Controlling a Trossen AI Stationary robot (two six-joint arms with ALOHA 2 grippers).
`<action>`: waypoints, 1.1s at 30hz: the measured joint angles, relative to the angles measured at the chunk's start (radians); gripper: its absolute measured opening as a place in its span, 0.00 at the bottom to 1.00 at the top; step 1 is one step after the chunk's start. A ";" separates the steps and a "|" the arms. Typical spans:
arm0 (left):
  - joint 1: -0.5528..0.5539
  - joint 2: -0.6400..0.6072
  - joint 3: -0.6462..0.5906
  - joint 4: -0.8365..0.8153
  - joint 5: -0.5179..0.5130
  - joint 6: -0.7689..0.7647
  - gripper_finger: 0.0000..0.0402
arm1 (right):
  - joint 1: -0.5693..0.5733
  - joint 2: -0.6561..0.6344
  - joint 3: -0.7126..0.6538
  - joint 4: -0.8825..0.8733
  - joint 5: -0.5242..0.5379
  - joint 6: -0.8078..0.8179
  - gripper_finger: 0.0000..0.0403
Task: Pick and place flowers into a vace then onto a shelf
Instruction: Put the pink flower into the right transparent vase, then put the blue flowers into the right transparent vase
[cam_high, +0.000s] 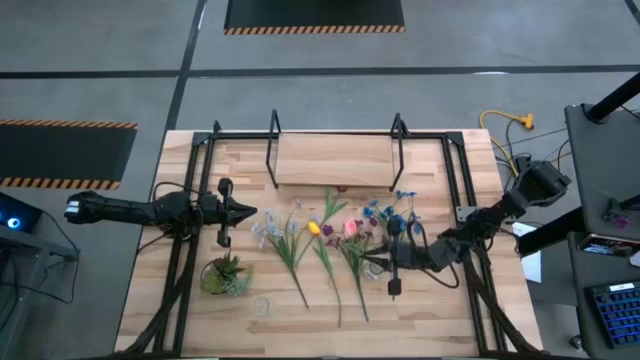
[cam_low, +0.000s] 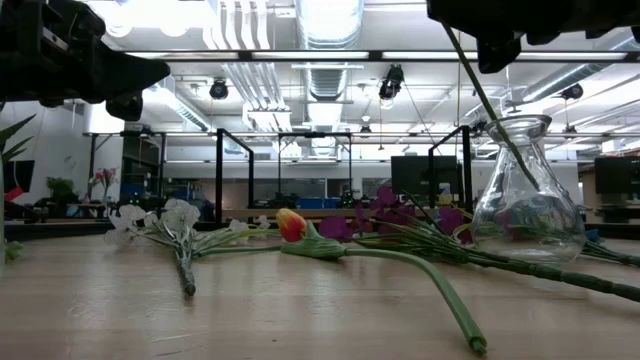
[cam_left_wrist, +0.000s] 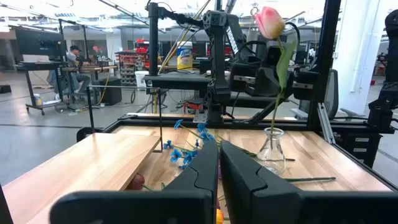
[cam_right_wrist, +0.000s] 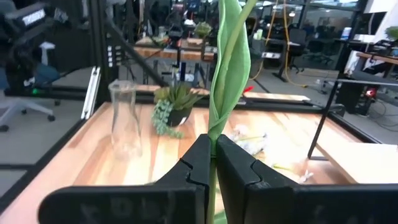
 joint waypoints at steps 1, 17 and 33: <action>0.000 0.000 0.000 0.000 0.000 0.000 0.00 | 0.005 0.001 -0.001 -0.003 0.000 0.000 0.03; 0.000 0.000 0.000 0.000 0.000 0.000 0.00 | 0.026 -0.008 -0.003 -0.070 0.009 0.000 0.11; 0.000 0.000 0.000 0.000 0.000 0.000 0.00 | 0.049 -0.099 -0.002 -0.080 0.008 -0.008 0.44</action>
